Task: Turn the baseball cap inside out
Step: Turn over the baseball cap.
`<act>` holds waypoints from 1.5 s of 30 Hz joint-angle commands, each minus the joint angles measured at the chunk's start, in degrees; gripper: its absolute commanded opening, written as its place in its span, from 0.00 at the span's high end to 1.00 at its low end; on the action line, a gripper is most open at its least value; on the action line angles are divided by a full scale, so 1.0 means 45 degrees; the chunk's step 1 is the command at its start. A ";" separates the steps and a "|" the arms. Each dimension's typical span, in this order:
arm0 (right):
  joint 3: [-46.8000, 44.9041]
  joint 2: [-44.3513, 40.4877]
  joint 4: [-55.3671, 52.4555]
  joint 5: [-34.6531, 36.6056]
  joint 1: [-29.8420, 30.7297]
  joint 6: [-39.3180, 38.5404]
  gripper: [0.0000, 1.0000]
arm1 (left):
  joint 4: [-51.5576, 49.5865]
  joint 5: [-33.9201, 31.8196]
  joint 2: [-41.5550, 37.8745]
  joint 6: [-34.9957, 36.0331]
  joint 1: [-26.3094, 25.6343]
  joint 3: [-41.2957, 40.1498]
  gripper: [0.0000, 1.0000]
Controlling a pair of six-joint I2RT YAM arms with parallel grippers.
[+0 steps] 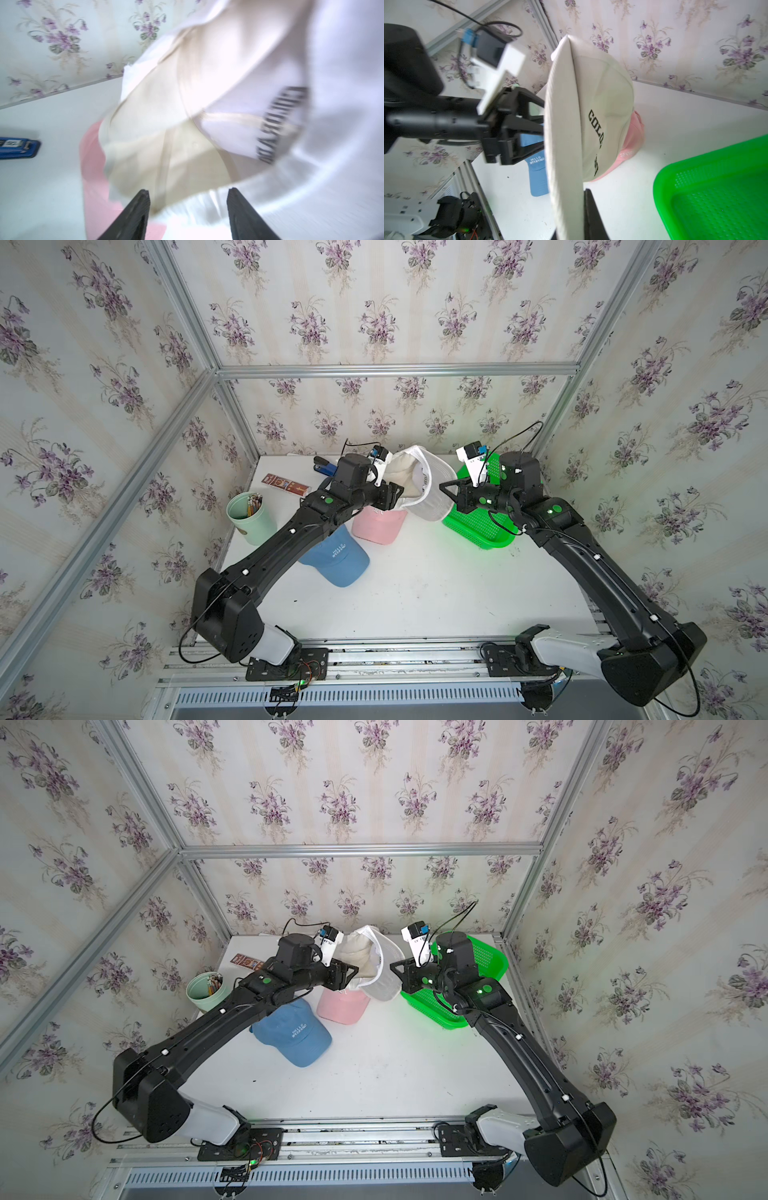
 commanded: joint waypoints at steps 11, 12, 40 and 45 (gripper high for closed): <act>0.0071 -0.0414 -0.2998 -0.5699 -0.1038 -0.7109 1.00 | -0.2998 0.4050 -0.1851 0.4285 0.2196 0.0682 0.01; -0.0201 -0.0684 -0.3178 -0.6332 -0.1040 -0.8201 1.00 | -0.3355 0.3734 -0.1828 0.5021 0.2217 0.0760 0.01; 0.0572 -0.0674 -0.5021 -0.8738 -0.1135 -1.4234 1.00 | -0.6456 1.1830 -0.1927 1.1044 0.3998 0.1508 0.04; 0.0465 -0.0845 -0.4819 -0.8991 -0.1135 -1.4295 1.00 | -0.7030 1.1371 -0.1836 1.1294 0.3180 0.1285 0.09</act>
